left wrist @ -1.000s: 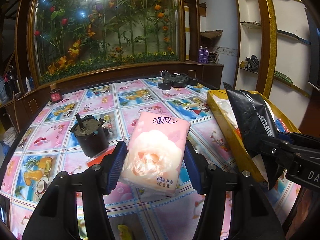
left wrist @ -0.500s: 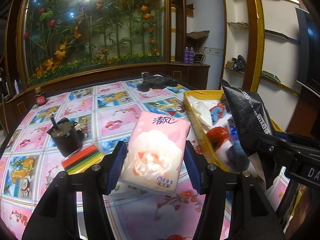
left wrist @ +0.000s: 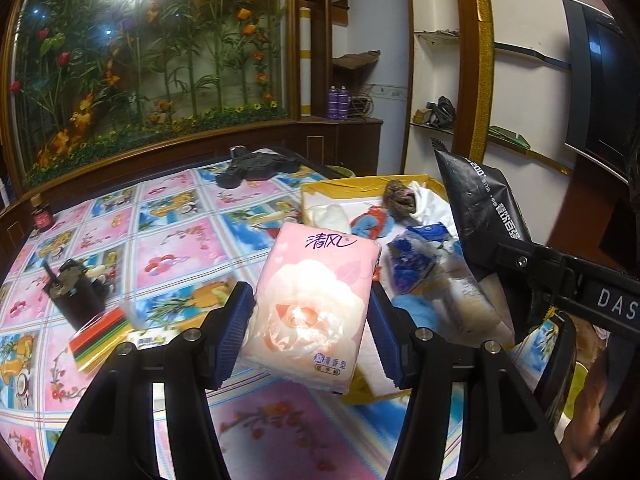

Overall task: Organize soft objects
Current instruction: 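Carry the pink tissue pack and black packet over the white box with both tools, then open the left tool to drop the tissue pack while the right lowers the black packet into the box, then withdraw both tools from the box toward the bagged sponges and white tissue pack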

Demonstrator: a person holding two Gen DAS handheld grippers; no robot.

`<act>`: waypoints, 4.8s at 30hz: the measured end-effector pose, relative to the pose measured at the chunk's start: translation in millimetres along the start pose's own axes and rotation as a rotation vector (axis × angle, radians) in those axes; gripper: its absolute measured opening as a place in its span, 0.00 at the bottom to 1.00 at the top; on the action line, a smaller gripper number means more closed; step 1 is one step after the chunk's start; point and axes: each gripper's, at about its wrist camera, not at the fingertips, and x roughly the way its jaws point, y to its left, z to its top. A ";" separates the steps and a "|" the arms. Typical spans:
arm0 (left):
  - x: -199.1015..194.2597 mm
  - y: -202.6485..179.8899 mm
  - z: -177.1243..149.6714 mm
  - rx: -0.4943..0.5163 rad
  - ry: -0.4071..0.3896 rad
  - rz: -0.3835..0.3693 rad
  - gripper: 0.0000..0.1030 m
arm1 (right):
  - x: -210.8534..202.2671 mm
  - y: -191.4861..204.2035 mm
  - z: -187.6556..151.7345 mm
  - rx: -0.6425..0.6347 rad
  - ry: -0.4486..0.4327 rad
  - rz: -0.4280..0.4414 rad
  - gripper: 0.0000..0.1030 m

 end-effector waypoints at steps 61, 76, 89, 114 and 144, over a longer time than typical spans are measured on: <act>102.8 -55.3 26.5 -0.121 0.211 -0.196 0.55 | 159.3 -23.5 144.0 -0.047 0.300 -0.215 0.30; 101.4 -57.9 26.2 -0.104 0.203 -0.179 0.57 | 188.8 -18.6 146.2 -0.056 0.351 -0.248 0.39; 87.7 -56.0 27.8 -0.105 0.160 -0.189 0.57 | 128.2 -16.4 127.7 -0.022 0.231 -0.222 0.53; 46.8 -44.6 31.9 -0.113 0.120 -0.289 0.72 | 12.5 -3.3 83.9 0.065 0.074 -0.202 0.61; 26.8 215.4 -48.8 -0.076 0.357 0.066 0.72 | 119.8 141.4 26.9 -0.221 0.308 0.073 0.66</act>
